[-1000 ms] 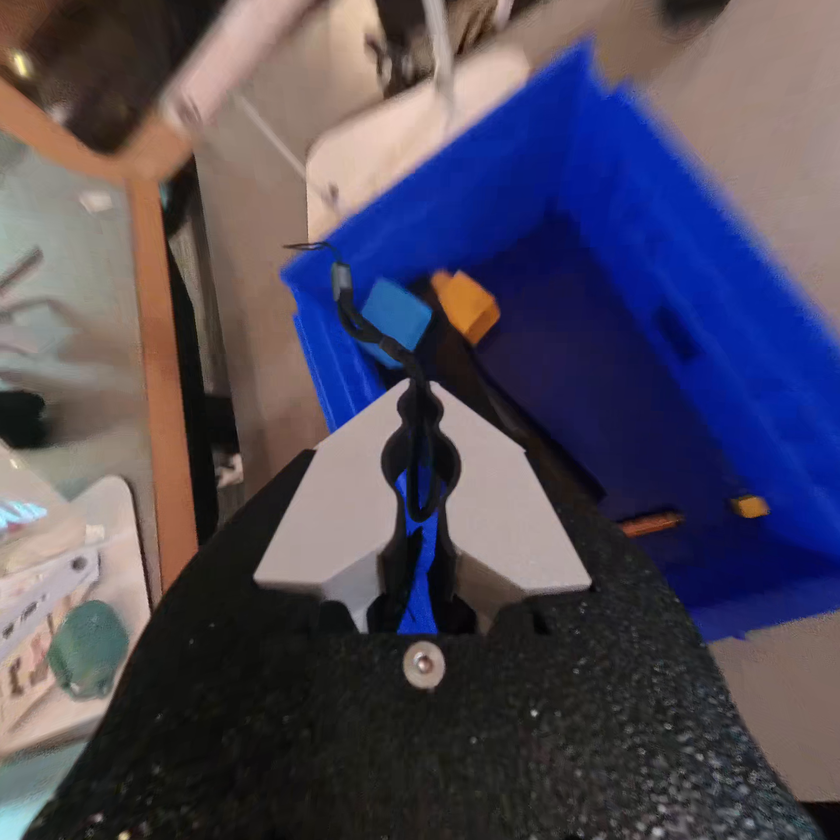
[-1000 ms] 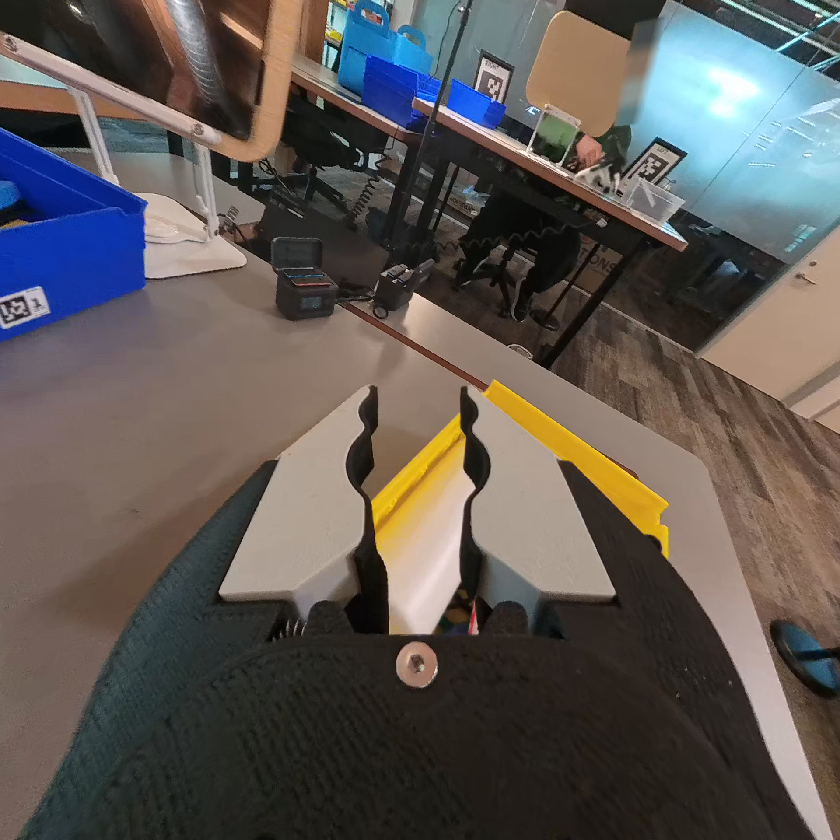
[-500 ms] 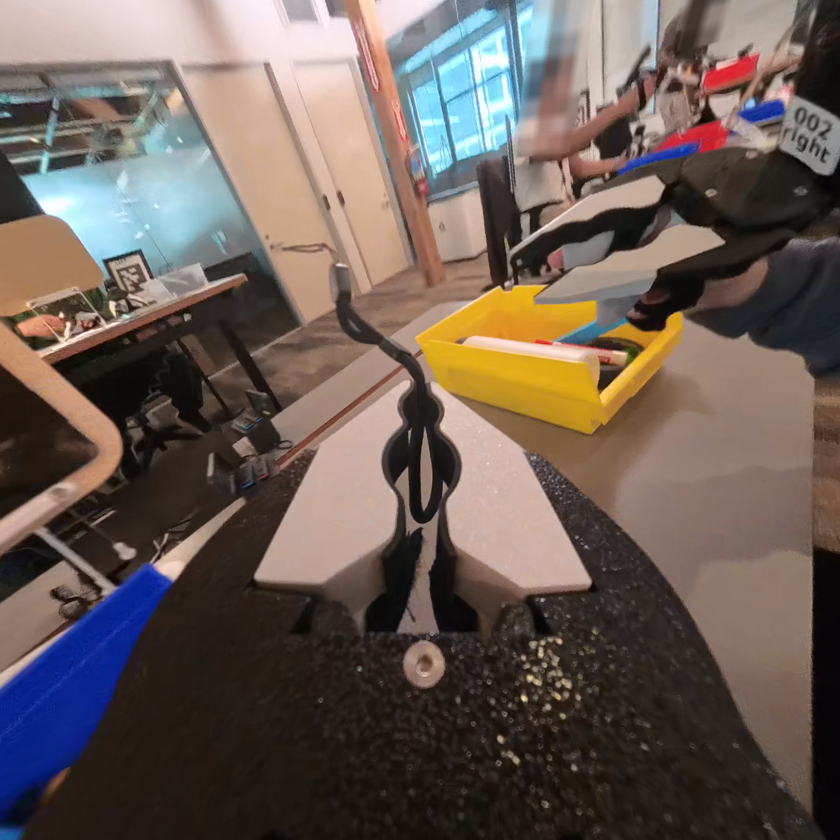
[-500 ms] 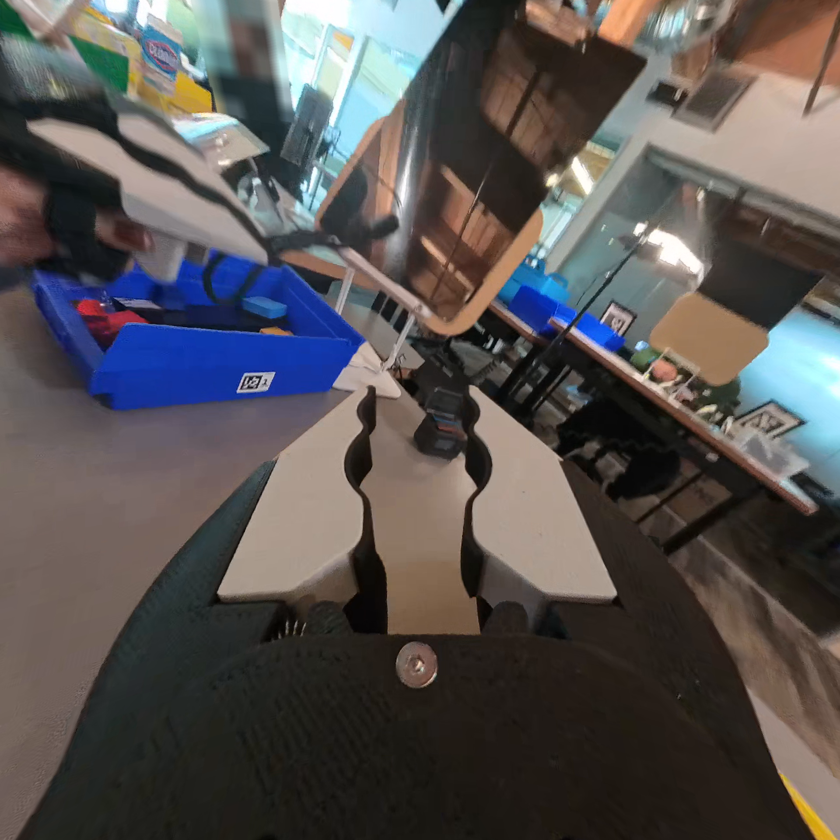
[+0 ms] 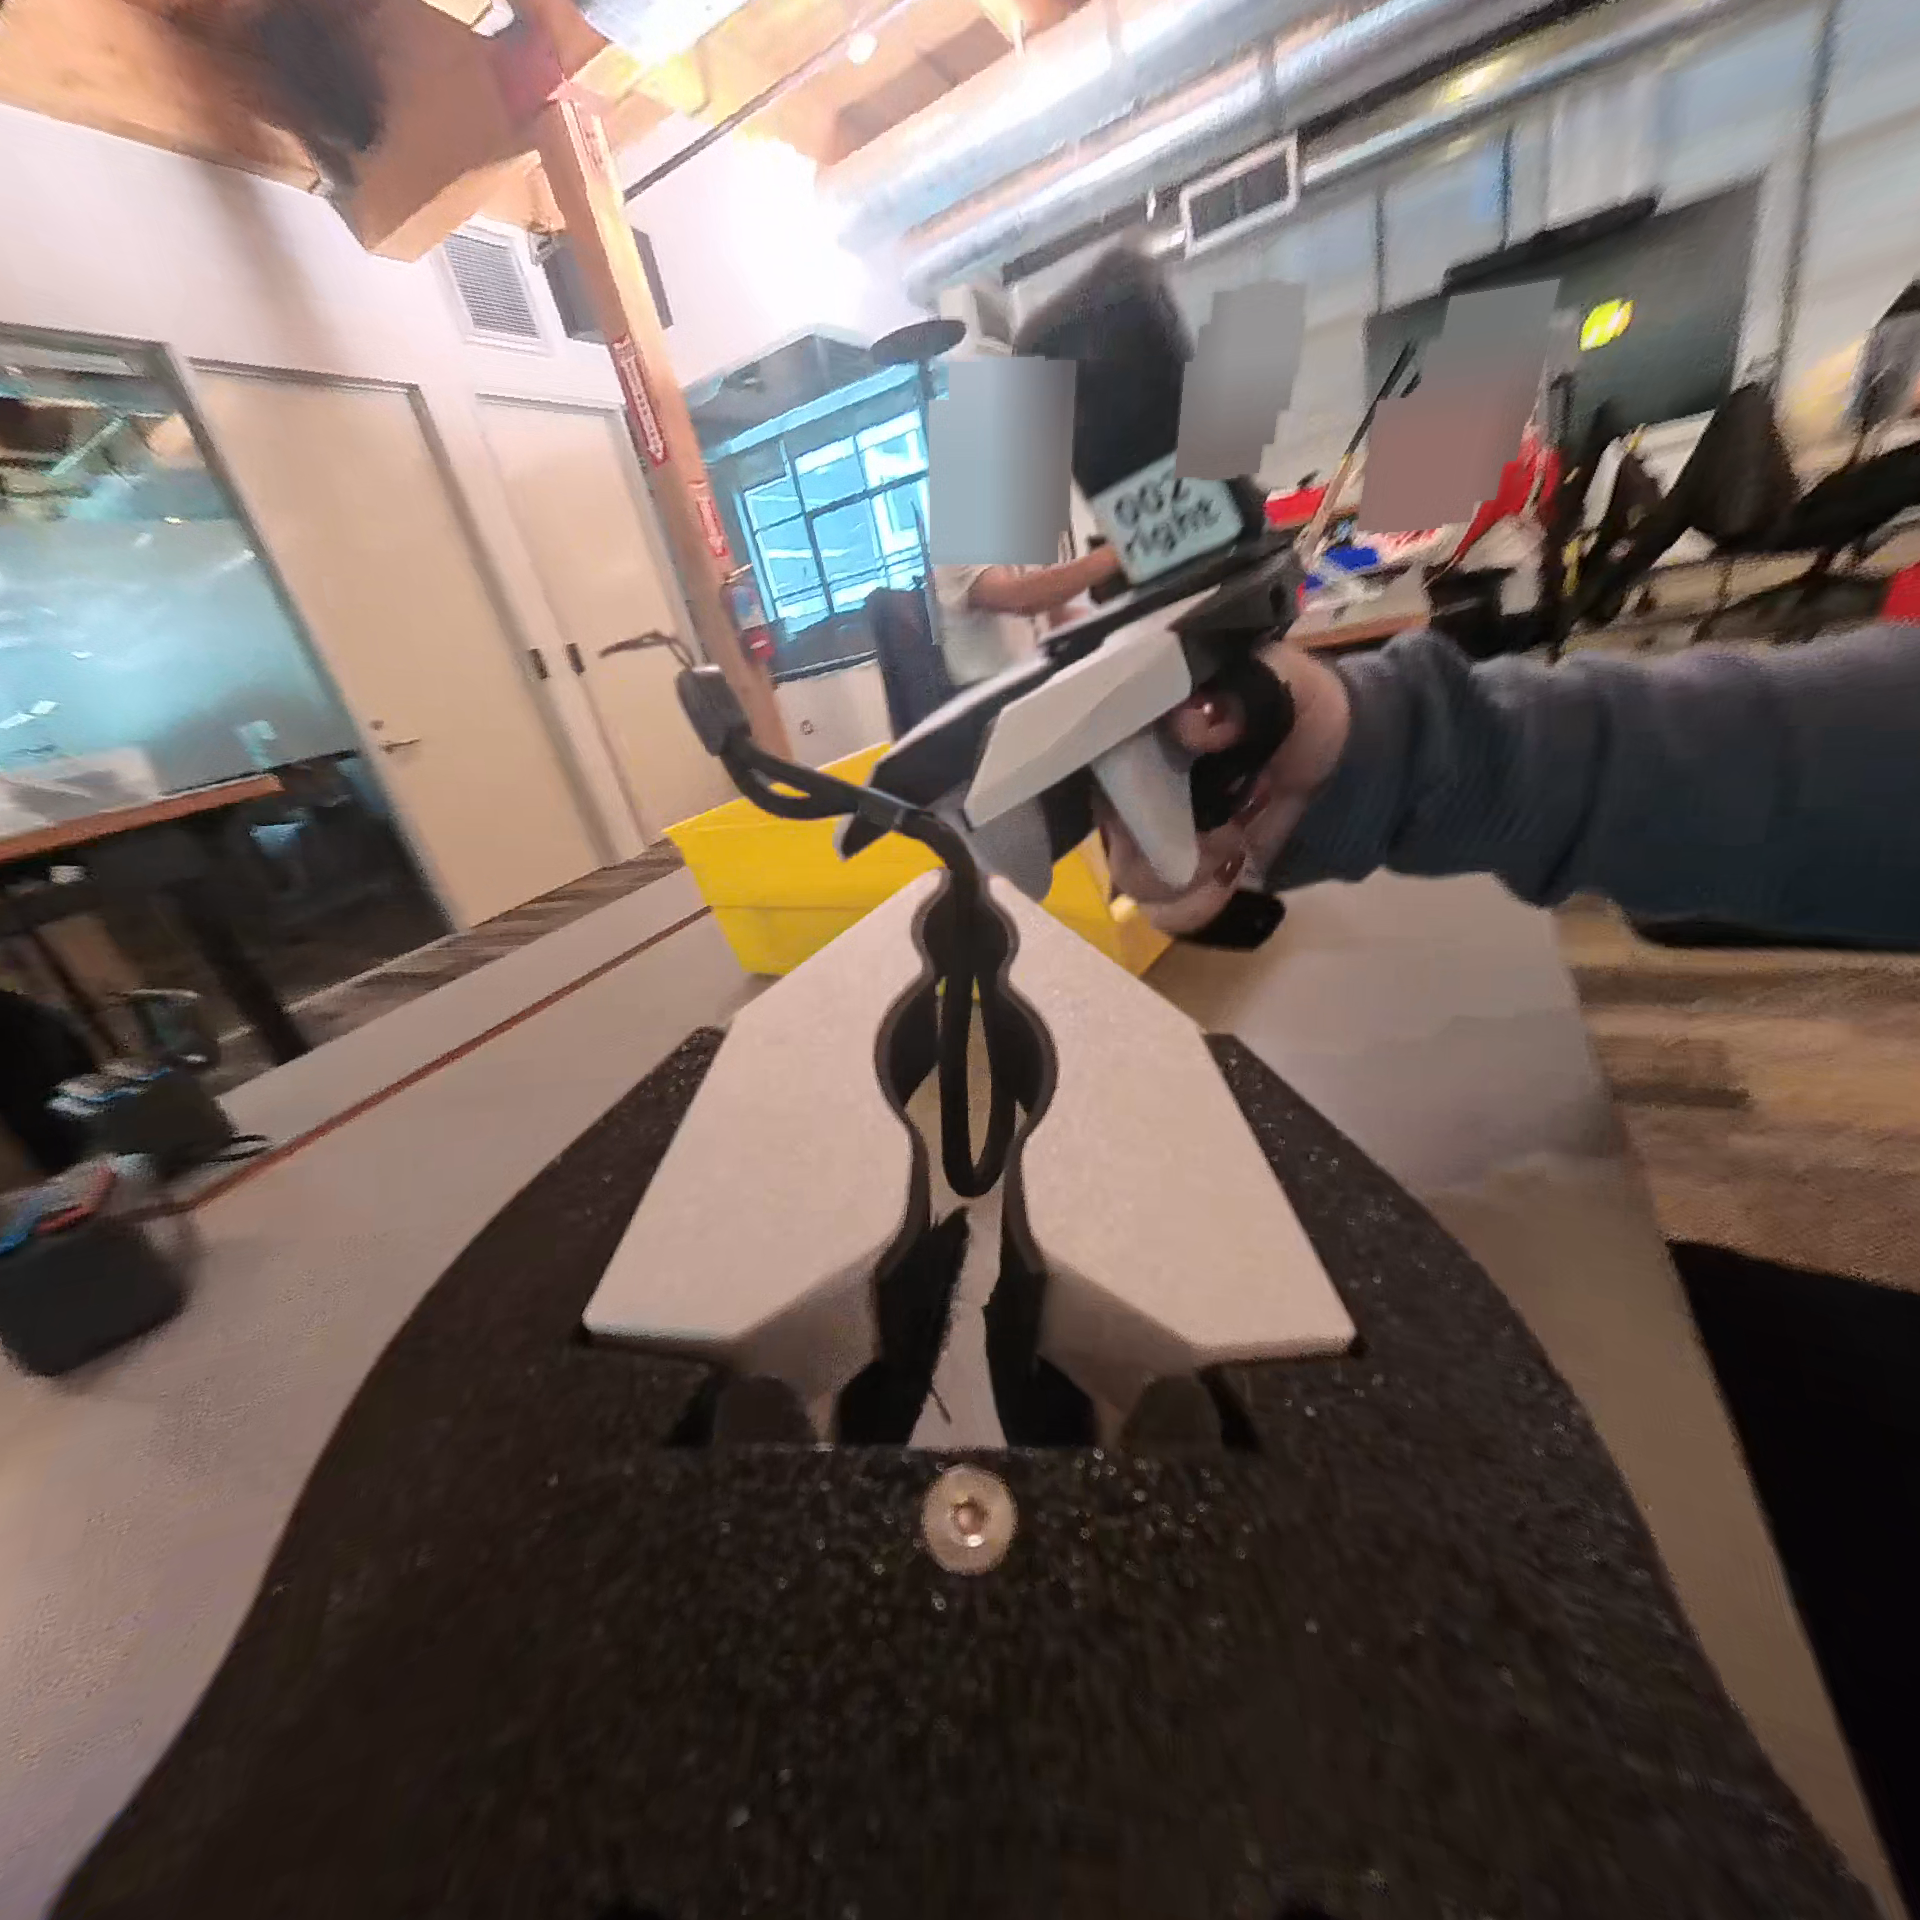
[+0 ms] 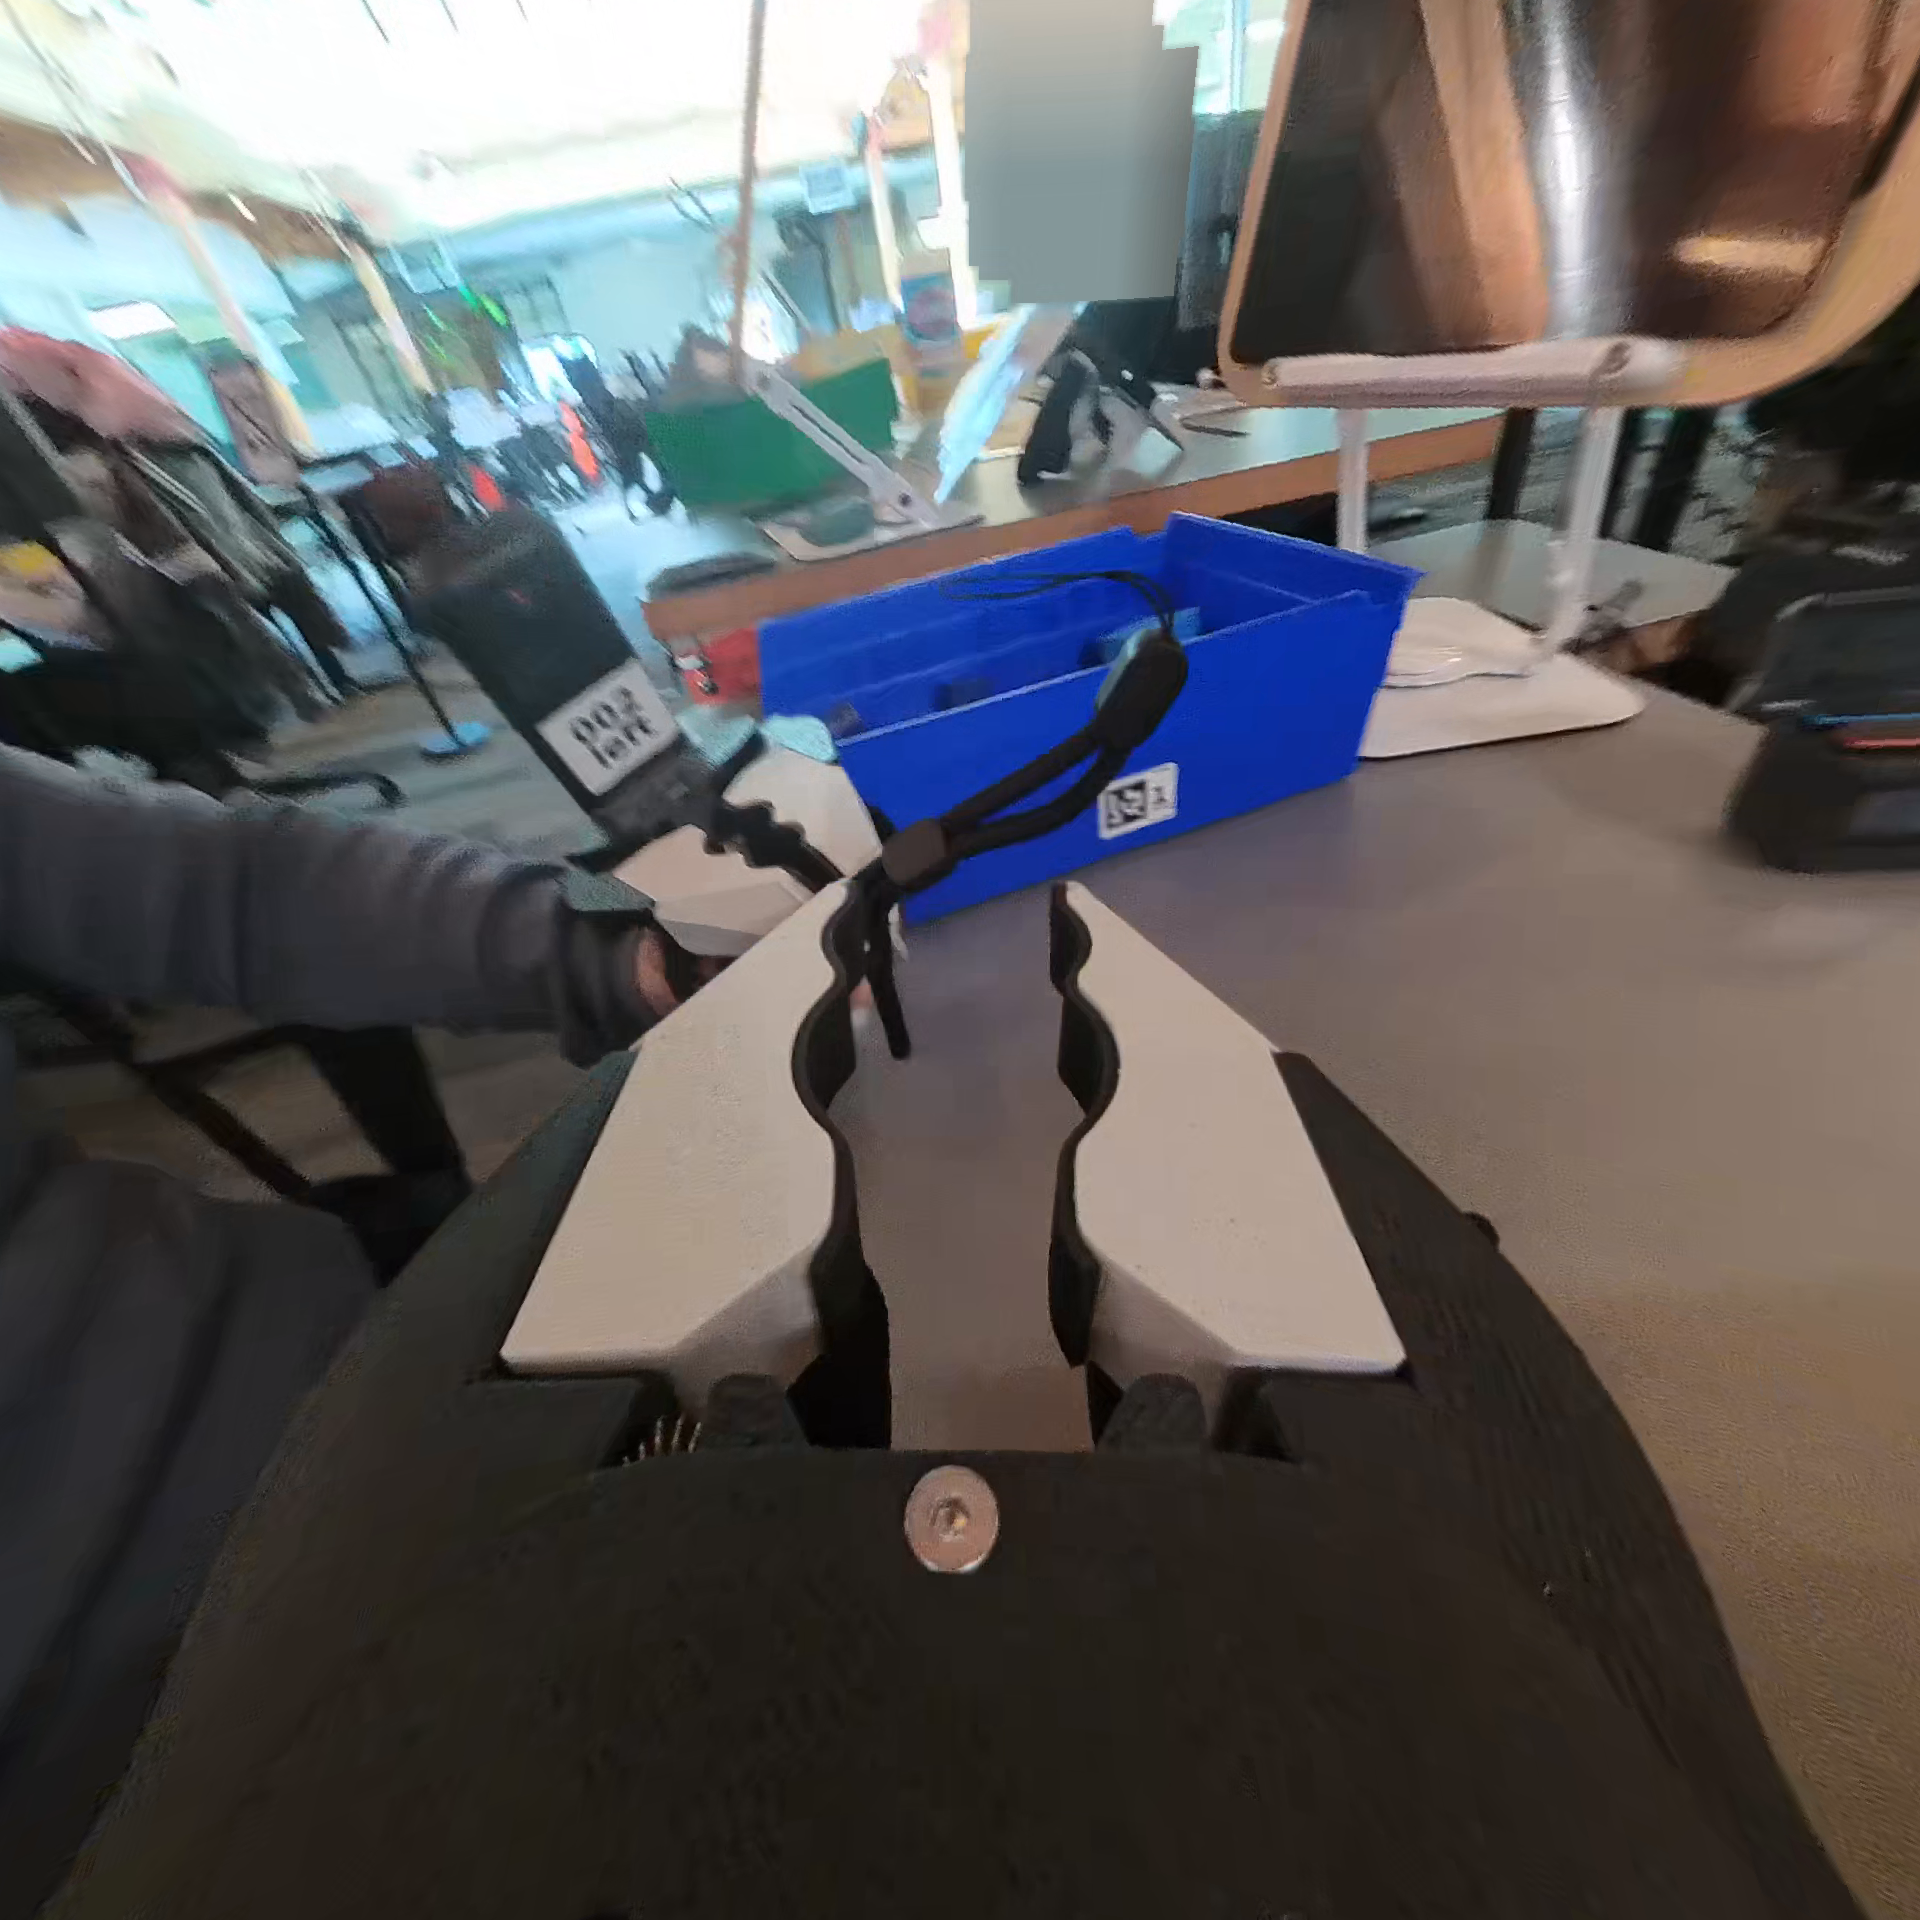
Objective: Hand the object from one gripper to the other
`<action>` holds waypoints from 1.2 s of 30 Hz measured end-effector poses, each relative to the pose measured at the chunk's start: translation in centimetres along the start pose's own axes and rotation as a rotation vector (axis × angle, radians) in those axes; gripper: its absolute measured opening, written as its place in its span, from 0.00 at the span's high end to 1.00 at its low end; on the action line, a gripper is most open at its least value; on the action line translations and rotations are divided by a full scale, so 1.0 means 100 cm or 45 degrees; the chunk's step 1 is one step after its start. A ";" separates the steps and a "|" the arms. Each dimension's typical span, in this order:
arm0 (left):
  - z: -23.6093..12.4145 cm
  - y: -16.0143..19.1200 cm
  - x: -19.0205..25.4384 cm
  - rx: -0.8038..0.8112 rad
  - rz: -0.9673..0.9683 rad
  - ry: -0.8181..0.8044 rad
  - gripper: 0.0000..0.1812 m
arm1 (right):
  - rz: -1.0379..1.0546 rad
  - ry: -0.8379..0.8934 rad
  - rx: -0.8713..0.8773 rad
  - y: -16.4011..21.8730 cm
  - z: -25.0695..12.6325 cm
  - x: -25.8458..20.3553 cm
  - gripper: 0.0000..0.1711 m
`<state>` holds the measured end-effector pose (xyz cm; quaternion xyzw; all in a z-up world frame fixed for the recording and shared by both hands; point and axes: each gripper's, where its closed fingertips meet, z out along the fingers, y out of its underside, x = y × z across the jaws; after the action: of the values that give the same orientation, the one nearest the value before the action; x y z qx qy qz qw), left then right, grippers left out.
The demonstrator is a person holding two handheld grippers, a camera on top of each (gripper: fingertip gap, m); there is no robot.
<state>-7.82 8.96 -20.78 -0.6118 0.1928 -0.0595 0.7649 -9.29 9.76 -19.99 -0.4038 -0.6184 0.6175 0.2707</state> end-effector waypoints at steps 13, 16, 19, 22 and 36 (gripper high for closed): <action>0.005 0.007 0.006 -0.016 -0.246 0.110 0.99 | 0.209 -0.183 0.115 -0.006 0.002 -0.013 0.98; 0.006 0.009 0.000 -0.032 -0.305 0.087 0.84 | 0.015 -0.011 0.080 -0.007 0.000 -0.001 0.98; 0.005 0.007 -0.011 -0.036 -0.376 0.048 0.63 | -0.288 0.219 0.023 -0.008 -0.006 0.012 0.98; 0.003 0.000 -0.019 -0.002 -0.447 0.032 0.60 | -0.726 0.477 -0.116 -0.007 -0.013 0.026 0.98; 0.006 0.005 -0.011 -0.090 -0.513 0.136 0.97 | -1.959 0.827 -0.472 0.001 -0.007 0.020 0.98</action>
<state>-8.70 10.01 -20.89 -0.6603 0.1087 -0.2370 0.7043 -9.70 11.80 -20.35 -0.0661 -0.7031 0.0044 0.7080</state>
